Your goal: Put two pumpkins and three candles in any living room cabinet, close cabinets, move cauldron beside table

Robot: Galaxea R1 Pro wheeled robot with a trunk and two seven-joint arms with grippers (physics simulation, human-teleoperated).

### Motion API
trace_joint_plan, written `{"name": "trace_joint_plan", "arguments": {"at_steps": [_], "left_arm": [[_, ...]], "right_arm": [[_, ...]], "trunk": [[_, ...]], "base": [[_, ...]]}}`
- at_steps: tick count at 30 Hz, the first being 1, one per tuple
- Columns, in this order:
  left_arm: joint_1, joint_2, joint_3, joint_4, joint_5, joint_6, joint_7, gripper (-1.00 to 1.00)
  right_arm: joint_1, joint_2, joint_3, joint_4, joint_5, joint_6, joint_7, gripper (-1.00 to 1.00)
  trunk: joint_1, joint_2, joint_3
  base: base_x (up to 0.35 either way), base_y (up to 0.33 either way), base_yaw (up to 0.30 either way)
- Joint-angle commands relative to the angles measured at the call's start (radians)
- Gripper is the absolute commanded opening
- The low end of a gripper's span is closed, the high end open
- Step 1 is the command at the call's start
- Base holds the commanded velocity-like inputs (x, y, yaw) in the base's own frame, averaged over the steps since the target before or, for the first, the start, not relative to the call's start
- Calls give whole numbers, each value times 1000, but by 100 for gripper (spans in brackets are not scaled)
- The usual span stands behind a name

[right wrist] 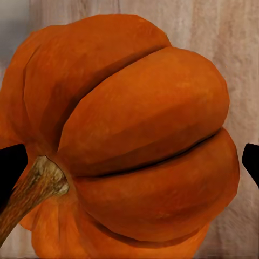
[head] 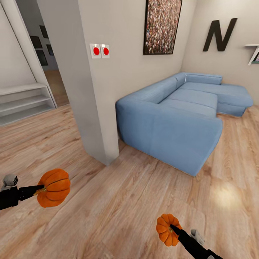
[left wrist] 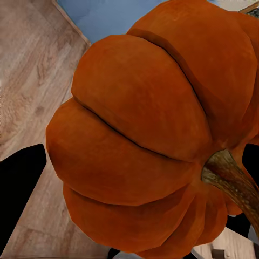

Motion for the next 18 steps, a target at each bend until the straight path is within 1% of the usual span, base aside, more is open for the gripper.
{"name": "trace_joint_plan", "arguments": {"at_steps": [1,6,18], "left_arm": [[-1,0,0,0,-1,4,-3,-100],[-1,0,-1,0,-1,4,-3,-100],[0,0,-6,-4,-1,4,-4,-100]], "right_arm": [[0,0,-5,0,-8,10,2,-100],[0,1,-5,1,-8,10,3,-100],[0,1,-5,4,-10,8,4,-100]], "trunk": [[-4,7,1],[-24,42,9],[-70,126,28]], "base": [[-168,0,108],[-279,0,114],[-330,0,122]]}}
